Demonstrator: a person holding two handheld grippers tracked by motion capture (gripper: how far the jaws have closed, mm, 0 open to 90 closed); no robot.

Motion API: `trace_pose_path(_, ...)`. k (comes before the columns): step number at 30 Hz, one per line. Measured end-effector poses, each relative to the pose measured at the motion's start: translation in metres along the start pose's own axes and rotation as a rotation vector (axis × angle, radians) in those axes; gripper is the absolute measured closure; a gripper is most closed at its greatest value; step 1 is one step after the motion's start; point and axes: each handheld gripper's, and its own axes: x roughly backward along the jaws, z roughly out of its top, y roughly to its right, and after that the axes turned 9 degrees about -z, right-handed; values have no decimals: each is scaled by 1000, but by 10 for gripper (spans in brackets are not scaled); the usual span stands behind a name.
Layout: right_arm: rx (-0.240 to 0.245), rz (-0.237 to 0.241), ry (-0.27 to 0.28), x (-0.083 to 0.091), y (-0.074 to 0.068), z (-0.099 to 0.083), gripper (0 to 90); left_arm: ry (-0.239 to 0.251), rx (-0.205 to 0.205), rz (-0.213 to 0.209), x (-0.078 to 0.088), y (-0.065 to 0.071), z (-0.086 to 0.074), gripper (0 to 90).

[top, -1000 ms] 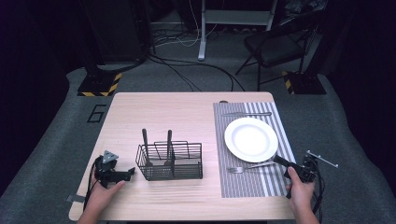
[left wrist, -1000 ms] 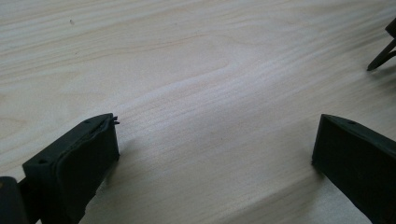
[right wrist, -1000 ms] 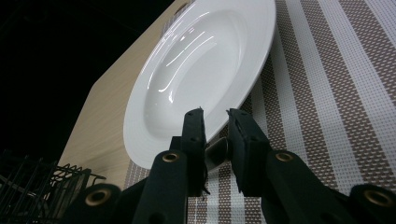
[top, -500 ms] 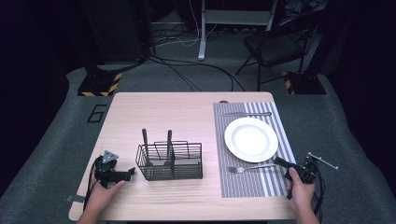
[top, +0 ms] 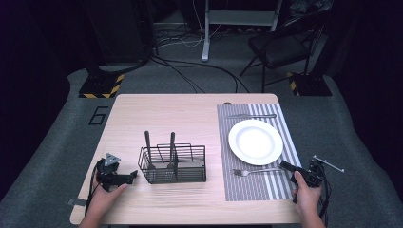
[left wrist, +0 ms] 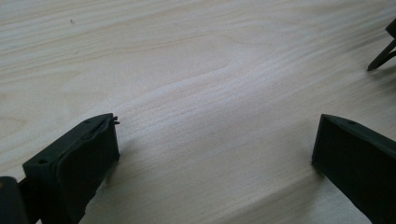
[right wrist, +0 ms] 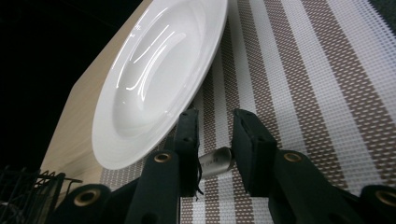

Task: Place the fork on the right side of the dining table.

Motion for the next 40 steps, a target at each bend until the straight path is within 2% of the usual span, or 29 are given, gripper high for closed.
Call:
trace_pose_path(5, 3, -2, 12, 1, 1, 2, 701, -4, -1, -2, 0, 0, 0, 2)
trace_pose_path(9, 37, -27, 28, 4, -1, 2, 682, -5, -1, -3, 0, 0, 0, 2)
trace_pose_path(10, 70, -39, 38, 6, -3, 3, 643, -4, -1, -2, 0, 0, 0, 2)
trace_pose_path(11, 70, -39, 38, 6, -3, 3, 643, -4, -1, -2, 0, 0, 0, 2)
trace_pose_path(12, 116, -54, 54, 7, -6, 3, 641, -5, -1, -2, 0, 0, 0, 2)
trace_pose_path(13, 116, -54, 54, 7, -6, 3, 641, 2, 0, -1, 0, 0, 0, 2)
trace_pose_path(14, 160, -66, 67, 9, -10, 3, 622, -4, -1, -3, 0, 0, 0, 2)
trace_pose_path(17, 188, -71, 76, 11, -14, 2, 592, 1, -1, -1, 0, 0, 0, 2)
trace_pose_path(20, 242, -86, 84, 14, -24, 2, 569, -5, 0, -3, 0, 0, 0, 2)
trace_pose_path(21, 290, -91, 98, 17, -33, 2, 547, -3, 0, -2, 0, 0, 0, 2)
trace_pose_path(22, 290, -91, 98, 17, -33, 2, 547, -4, -1, -2, 0, 0, 0, 2)
trace_pose_path(23, 314, -97, 98, 18, -38, 1, 539, -3, 0, -2, 0, 0, 0, 2)
trace_pose_path(24, 370, -101, 96, 19, -48, -2, 527, -6, 0, -3, 0, 0, 0, 2)
trace_pose_path(25, 370, -101, 96, 19, -48, -2, 527, -3, 0, -2, 0, 0, 0, 2)
trace_pose_path(26, 410, -109, 98, 20, -55, -4, 521, -2, 0, -2, 0, 0, 0, 2)
trace_pose_path(27, 410, -109, 98, 20, -55, -4, 521, -2, 0, -2, 0, 0, 0, 2)
trace_pose_path(28, 454, -115, 109, 21, -62, -5, 511, -5, 0, -3, 0, 0, 0, 2)
trace_pose_path(29, 454, -115, 109, 21, -62, -5, 511, -5, 0, -3, 0, 0, 0, 2)
trace_pose_path(31, 487, -114, 116, 23, -68, -7, 504, 0, -1, -2, 0, 0, 0, 2)
trace_pose_path(34, 535, -89, 115, 24, -74, -10, 481, -4, -1, -3, 0, 0, 0, 2)
trace_pose_path(37, 549, -86, 117, 24, -76, -11, 472, 0, 0, -1, 0, 0, 0, 2)
trace_pose_path(38, 597, -33, 109, 23, -79, -14, 446, -5, 0, -3, 0, 0, 0, 2)
trace_pose_path(39, 624, -3, 105, 23, -82, -15, 438, -1, 0, -1, 0, 0, 0, 2)
trace_pose_path(40, 687, 67, 88, 20, -87, -20, 409, 4, 0, 1, 0, 0, 0, 2)
